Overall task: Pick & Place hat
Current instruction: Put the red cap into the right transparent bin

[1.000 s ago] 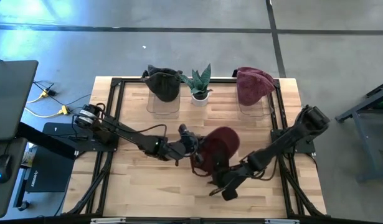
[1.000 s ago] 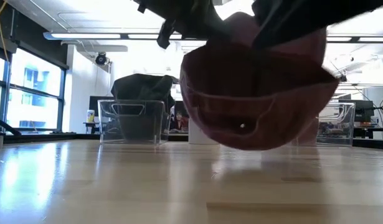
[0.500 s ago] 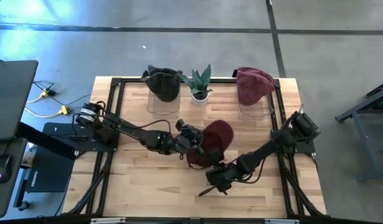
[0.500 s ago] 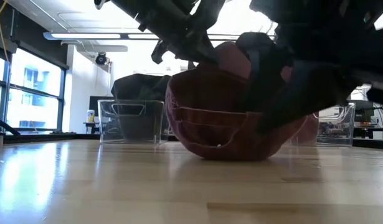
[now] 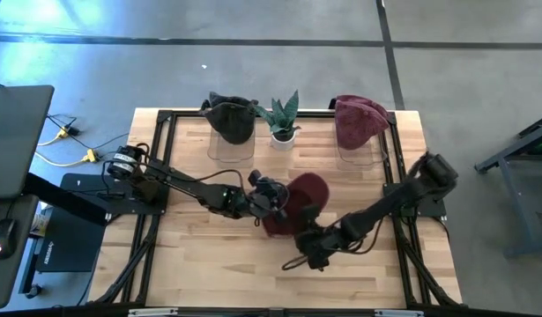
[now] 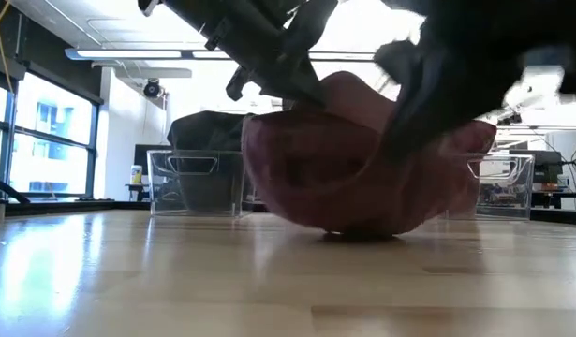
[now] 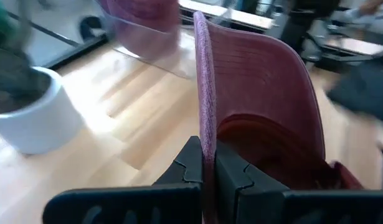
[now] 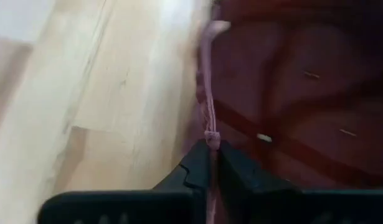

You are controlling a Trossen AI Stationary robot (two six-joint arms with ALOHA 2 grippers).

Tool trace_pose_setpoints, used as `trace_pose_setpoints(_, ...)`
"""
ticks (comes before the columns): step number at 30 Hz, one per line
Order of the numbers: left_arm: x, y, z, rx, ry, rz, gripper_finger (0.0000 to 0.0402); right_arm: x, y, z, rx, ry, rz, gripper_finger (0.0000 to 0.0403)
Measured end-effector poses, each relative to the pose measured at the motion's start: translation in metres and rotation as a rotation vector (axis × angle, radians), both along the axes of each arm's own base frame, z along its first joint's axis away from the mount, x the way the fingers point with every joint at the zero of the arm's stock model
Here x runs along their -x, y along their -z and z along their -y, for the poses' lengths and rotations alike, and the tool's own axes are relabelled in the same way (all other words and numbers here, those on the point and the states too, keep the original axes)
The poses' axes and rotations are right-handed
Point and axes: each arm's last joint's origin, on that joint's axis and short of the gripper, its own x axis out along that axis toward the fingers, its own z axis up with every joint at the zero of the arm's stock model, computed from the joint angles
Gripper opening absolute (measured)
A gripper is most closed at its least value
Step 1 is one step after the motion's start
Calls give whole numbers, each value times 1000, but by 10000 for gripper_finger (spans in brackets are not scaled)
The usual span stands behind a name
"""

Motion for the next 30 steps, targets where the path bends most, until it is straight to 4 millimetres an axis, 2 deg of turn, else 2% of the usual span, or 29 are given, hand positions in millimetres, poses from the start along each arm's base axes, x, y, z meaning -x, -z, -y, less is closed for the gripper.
trace_pose_setpoints(4, -1, 2, 4, 145, 109, 4, 0, 19, -31, 9, -146, 151, 35, 9)
trace_pose_setpoints(7, -2, 5, 7, 237, 162, -5, 0, 35, -40, 17, -329, 287, 47, 20)
trace_pose_setpoints(11, -4, 23, 7, 257, 130, -53, 1, 56, -21, 33, -400, 428, 5, 12)
trace_pose_setpoints(15, -8, 20, 4, 251, 152, -27, 17, 63, -2, 51, -472, 484, -13, 7)
trace_pose_setpoints(18, -11, 19, -2, 265, 199, -24, 48, 60, 7, 58, -567, 435, -2, 23)
trace_pose_setpoints(23, -17, 15, -20, 295, 307, -19, 124, 52, 8, 65, -664, 363, 37, 41)
trace_pose_setpoints(25, -12, 3, -24, 295, 338, -6, 153, 50, 7, 66, -675, 351, 51, 37)
trace_pose_setpoints(27, -11, -7, -23, 276, 366, 27, 172, 50, 6, 66, -686, 347, 51, 28)
trace_pose_setpoints(30, -1, -7, -18, 248, 354, -54, 182, 50, 6, 65, -716, 329, 28, 15)
